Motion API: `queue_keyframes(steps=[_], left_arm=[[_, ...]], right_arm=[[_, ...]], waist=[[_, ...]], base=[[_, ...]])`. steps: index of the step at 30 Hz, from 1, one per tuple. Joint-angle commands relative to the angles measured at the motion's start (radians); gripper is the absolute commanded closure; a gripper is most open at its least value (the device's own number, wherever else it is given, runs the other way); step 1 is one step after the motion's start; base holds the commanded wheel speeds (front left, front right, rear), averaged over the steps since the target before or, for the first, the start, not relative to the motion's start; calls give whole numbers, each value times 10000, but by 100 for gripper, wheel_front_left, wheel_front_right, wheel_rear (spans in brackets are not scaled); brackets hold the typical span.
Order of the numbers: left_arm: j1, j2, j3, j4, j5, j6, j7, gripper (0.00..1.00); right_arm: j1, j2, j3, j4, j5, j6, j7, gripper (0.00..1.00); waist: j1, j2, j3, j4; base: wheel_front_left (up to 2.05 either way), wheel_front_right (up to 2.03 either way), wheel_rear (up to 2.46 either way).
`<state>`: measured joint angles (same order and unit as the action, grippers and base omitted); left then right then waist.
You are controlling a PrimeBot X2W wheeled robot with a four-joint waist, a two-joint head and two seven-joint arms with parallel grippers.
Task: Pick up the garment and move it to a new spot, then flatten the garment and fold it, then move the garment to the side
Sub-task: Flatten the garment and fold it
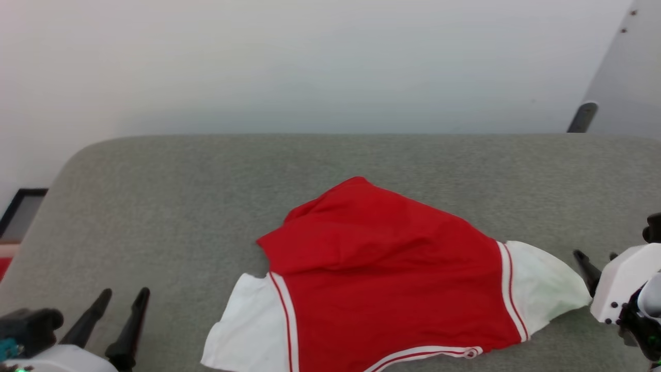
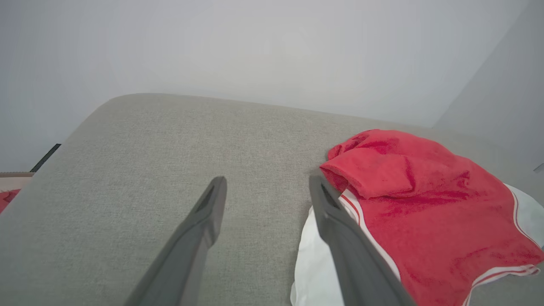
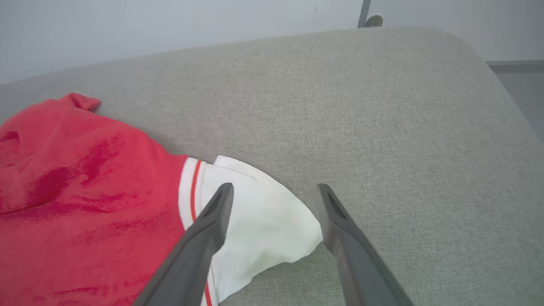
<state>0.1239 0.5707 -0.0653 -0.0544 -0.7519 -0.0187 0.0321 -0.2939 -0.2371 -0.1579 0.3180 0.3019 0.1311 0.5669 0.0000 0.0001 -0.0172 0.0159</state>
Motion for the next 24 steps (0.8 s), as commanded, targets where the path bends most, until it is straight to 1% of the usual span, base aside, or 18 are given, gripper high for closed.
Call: queue_keyframes(steps=[1, 8, 11, 12, 14, 15, 19, 20, 24], left_arm=[[-65, 81, -28, -90, -119, -62, 158, 0], [-572, 452, -212, -570, -1101, -178, 1861, 0], [-815, 633, -331, -533, -1693, -76, 2880, 0], [-903, 628, -383, -478, -1968, -21, 3272, 0], [-1087, 845, -538, -382, -2290, 104, 4105, 0], [-1189, 844, -630, -311, -2534, 188, 4540, 0], [-1603, 1133, -1060, -9, -2872, 512, 5977, 0], [-1695, 1116, -1150, 115, -2997, 679, 6318, 0], [-2022, 1315, -1620, 436, -3125, 1084, 7530, 0]], right_arm=[[177, 105, 3, -186, 79, -6, -184, 0], [602, 529, 182, -1381, 308, -6, -1475, 0], [747, 726, 261, -1733, 329, -6, -1934, 0], [799, 771, 262, -1815, 309, -6, -2052, 0], [869, 859, 239, -1952, 301, -6, -2201, 0], [893, 895, 218, -2015, 303, -6, -2244, 0], [991, 997, 54, -2160, 274, -6, -2271, 0], [999, 1009, -1, -2186, 247, -6, -2263, 0], [1009, 1065, -164, -2282, 192, -6, -2178, 0]], waist=[[0, -1, -86, -254], [0, -1, -60, -811], [0, -1, -11, -1052], [0, -1, 3, -1120], [0, -1, 34, -1257], [0, -1, 51, -1313], [0, -1, 131, -1486], [0, -1, 157, -1511], [0, -1, 299, -1616]], base=[[0, 0, 0], [0, 0, 0], [0, 0, 0], [0, 0, 0], [0, 0, 0], [0, 0, 0], [0, 0, 0], [0, 0, 0], [0, 0, 0]])
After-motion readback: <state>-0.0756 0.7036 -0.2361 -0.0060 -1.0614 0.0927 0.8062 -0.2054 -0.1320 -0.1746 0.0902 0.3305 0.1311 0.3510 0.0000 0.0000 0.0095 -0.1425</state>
